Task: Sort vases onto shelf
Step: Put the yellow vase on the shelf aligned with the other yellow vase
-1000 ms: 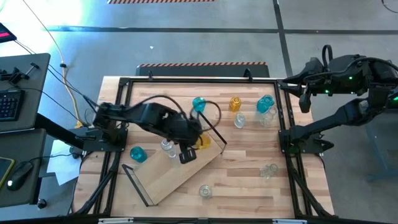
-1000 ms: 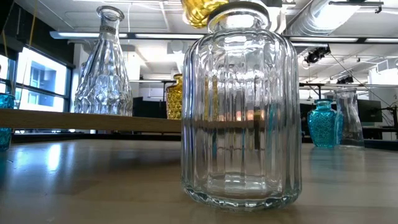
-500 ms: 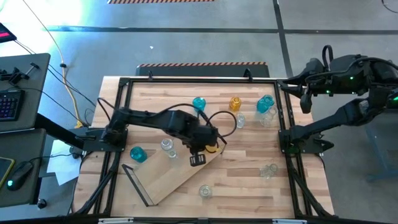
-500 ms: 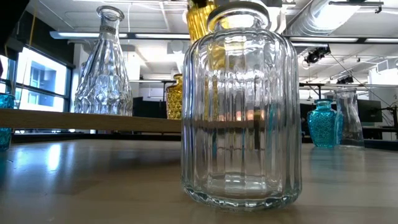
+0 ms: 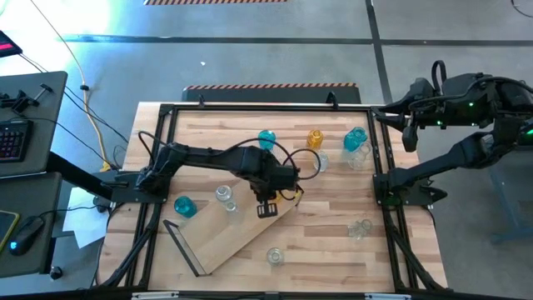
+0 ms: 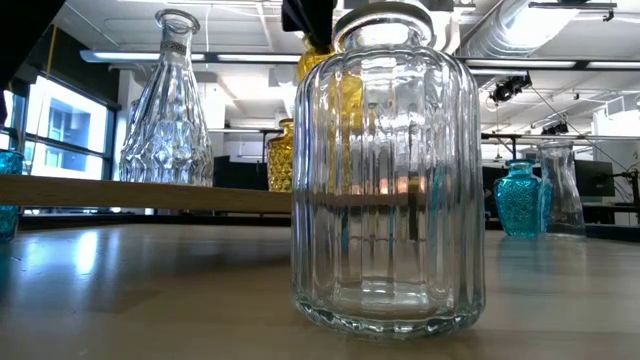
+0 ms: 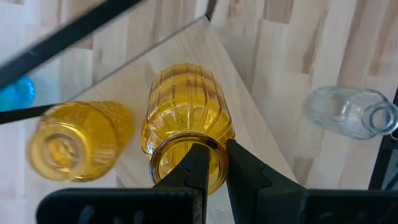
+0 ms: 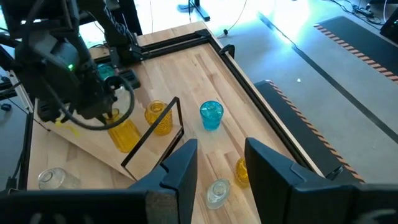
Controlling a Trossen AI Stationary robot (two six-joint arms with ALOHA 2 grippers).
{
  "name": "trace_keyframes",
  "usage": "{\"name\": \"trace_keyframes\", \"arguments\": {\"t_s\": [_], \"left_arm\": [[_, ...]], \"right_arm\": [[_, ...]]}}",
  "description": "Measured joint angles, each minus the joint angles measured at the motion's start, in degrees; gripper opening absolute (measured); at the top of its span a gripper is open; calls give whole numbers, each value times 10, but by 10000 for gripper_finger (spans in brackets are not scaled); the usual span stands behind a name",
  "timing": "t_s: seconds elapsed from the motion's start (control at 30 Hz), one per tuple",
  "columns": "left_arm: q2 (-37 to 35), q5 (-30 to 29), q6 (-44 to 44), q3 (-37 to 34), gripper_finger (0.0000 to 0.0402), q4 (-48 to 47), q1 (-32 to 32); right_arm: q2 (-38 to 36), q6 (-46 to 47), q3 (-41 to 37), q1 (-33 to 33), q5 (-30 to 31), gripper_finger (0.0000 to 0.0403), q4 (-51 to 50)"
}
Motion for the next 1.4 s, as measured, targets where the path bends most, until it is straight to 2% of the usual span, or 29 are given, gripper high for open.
{"name": "trace_keyframes", "arguments": {"t_s": [0.37, 0.6, 0.87, 1.4], "left_arm": [[0, 0, 30, 0, 22, 16, 32], [18, 37, 49, 1, 22, 15, 36], [51, 47, 69, 0, 22, 8, 36], [51, 43, 87, 0, 22, 10, 52]], "right_arm": [[0, 0, 0, 0, 0, 117, 0], [0, 0, 0, 0, 0, 117, 0], [0, 0, 0, 0, 0, 117, 0], [0, -2, 0, 0, 0, 117, 0]]}}
